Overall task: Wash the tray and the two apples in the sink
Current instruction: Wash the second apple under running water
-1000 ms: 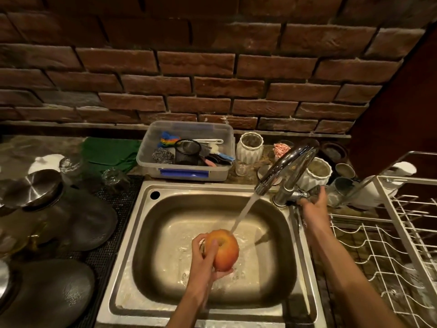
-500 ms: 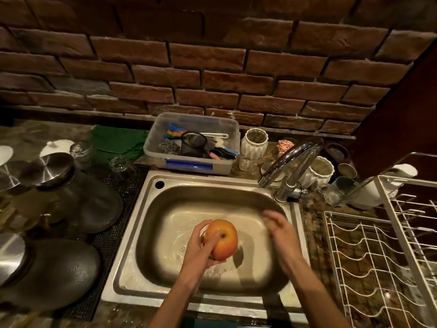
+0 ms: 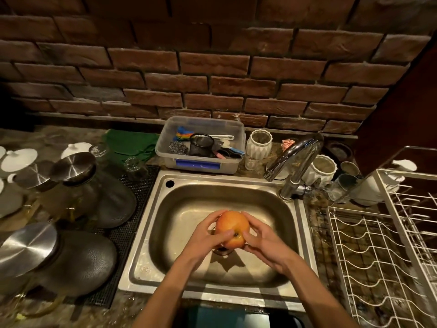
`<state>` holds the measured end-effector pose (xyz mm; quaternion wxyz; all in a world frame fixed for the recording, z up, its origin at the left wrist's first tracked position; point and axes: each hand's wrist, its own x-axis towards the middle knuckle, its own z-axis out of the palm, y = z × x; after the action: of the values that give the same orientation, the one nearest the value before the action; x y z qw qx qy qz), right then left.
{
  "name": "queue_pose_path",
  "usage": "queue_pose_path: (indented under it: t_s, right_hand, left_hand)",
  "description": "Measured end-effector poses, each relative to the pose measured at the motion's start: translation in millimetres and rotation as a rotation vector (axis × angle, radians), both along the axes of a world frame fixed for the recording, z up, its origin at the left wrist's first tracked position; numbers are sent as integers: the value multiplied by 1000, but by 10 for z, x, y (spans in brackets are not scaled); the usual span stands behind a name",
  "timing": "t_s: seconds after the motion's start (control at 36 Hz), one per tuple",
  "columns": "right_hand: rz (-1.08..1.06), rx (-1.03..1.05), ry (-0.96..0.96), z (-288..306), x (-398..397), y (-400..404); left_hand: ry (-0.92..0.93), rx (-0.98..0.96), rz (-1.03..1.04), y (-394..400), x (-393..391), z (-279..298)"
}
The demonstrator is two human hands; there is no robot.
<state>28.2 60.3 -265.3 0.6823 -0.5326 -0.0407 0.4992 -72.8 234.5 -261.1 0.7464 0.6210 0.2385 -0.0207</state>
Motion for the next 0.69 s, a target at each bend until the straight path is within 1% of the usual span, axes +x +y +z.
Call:
queue_pose_path:
  t_s: [0.08, 0.19, 0.31, 0.44, 0.58, 0.69]
  right_hand:
    - [-4, 57, -47, 118, -55, -46]
    - [-3, 48, -214, 243, -112, -93]
    - [-19, 40, -261, 332, -159, -128]
    - [-23, 55, -290, 398, -220, -199]
    - [-73, 35, -253, 437, -270, -297]
    - [-129, -54, -245, 480, -309, -427]
  left_hand:
    - [-19, 101, -86, 45, -25, 82]
    - [-31, 190, -73, 22, -43, 140]
    - [-77, 259, -63, -27, -65, 202]
    - [-100, 250, -71, -112, -121, 287]
    - [-95, 264, -99, -233, -158, 394]
    - [-34, 214, -135, -368, -184, 450]
